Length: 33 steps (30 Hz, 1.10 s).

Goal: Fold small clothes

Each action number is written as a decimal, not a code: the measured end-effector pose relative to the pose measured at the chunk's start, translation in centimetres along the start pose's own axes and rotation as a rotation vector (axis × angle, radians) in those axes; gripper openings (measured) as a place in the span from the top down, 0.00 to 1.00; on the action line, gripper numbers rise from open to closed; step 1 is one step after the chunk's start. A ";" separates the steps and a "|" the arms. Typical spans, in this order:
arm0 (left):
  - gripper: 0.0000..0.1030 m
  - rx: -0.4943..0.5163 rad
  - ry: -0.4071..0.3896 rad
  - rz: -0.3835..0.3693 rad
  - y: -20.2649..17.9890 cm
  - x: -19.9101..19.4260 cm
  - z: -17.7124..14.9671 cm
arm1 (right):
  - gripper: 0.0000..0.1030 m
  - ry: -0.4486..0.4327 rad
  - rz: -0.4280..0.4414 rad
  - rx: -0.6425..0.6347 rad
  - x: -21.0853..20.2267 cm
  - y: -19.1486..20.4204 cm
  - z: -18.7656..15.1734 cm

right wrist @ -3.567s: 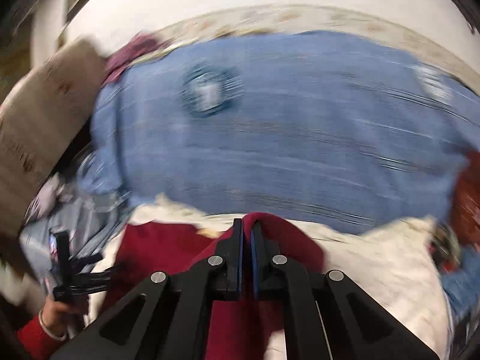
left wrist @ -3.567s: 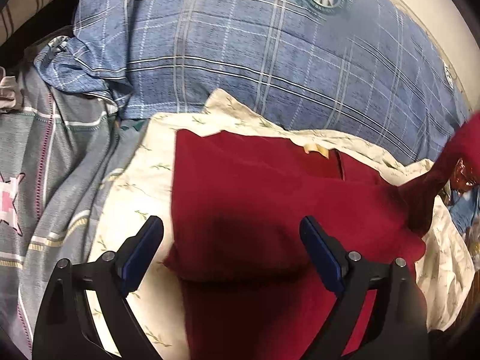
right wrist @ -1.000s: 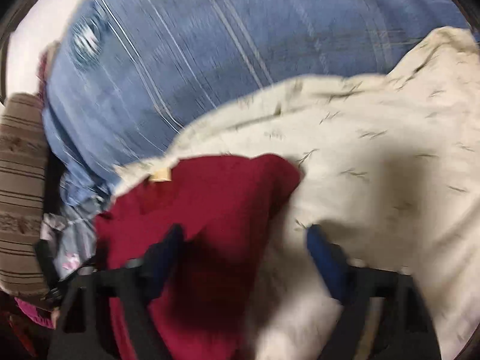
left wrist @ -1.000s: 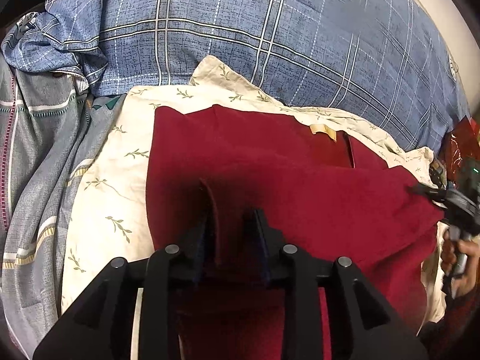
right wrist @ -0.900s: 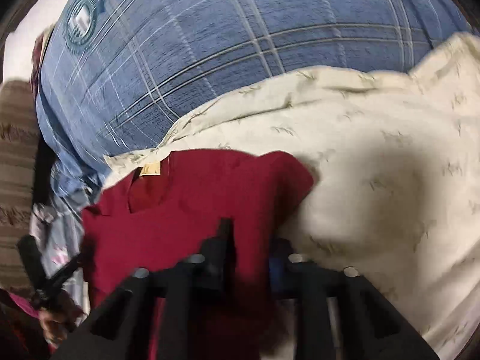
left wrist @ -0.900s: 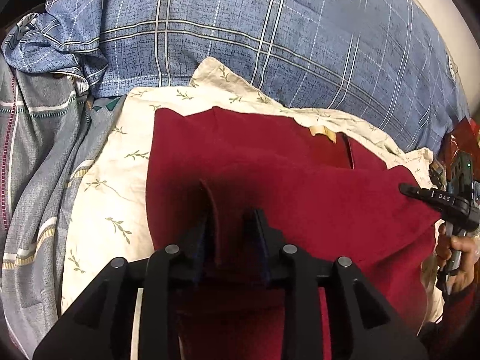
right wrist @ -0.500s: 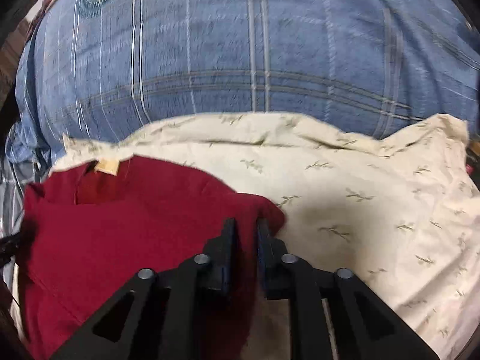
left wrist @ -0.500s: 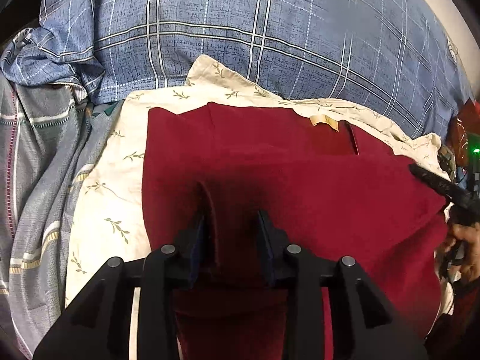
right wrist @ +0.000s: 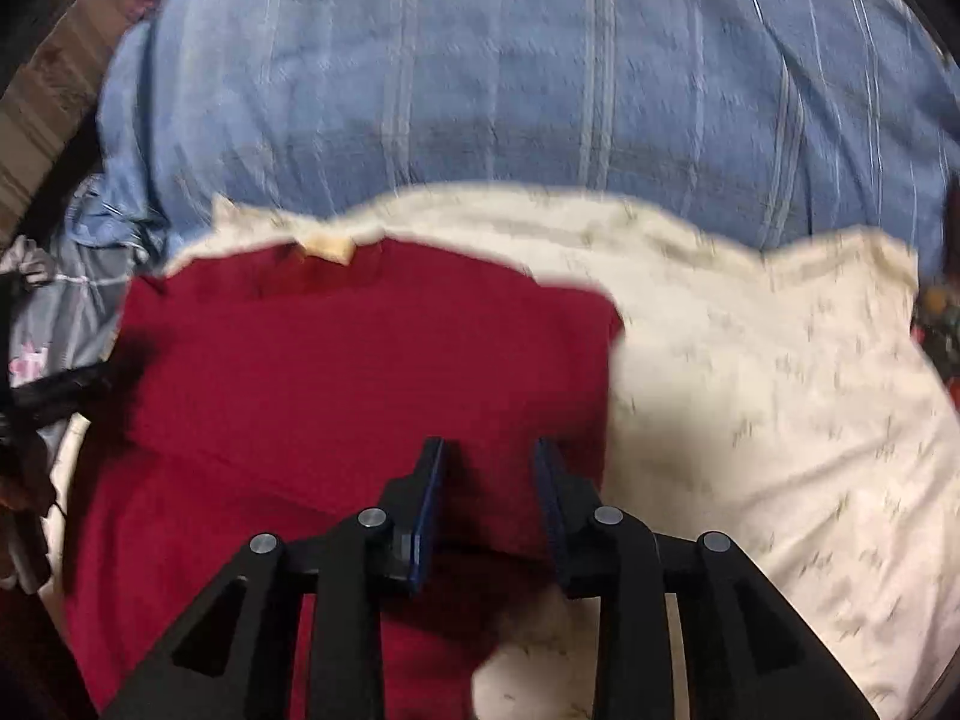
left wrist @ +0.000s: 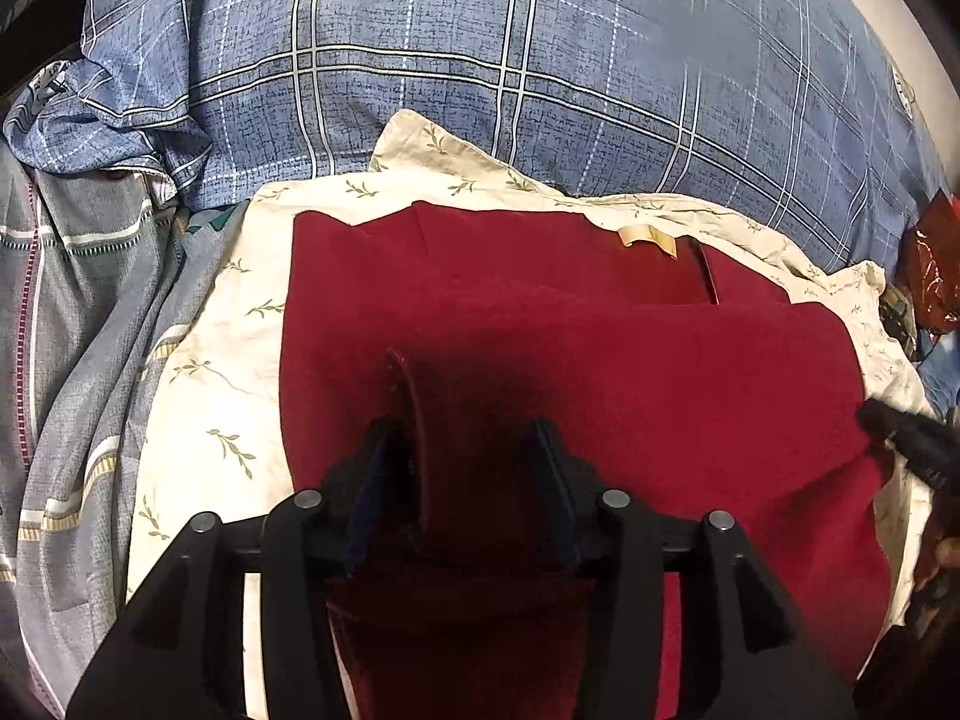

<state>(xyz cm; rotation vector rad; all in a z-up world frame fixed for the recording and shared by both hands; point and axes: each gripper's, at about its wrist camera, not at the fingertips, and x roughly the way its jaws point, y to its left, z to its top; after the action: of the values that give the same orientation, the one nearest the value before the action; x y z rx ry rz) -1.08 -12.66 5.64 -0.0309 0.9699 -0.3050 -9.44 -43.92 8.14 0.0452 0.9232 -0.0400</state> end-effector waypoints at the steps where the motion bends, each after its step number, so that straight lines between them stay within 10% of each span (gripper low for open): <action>1: 0.50 -0.003 0.001 -0.001 0.0 0.1 0.0 | 0.72 0.020 -0.007 0.003 0.9 -0.2 -0.6; 13: 0.41 -0.058 -0.067 -0.015 0.5 -1.5 0.0 | 0.62 -0.122 0.035 0.017 -2.3 0.6 0.2; 25: 0.40 -0.051 -0.038 0.021 0.8 0.1 0.0 | 0.62 -0.030 0.007 0.036 5.5 2.3 2.6; 33: 0.38 -0.030 -0.041 0.039 0.6 0.3 -0.1 | 0.52 -0.057 0.035 0.047 2.6 1.1 2.0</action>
<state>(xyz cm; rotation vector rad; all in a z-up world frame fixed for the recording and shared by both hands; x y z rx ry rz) -0.89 -12.19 5.23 -0.0451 0.9337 -0.2528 -6.27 -42.97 7.29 0.1028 0.8640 -0.0304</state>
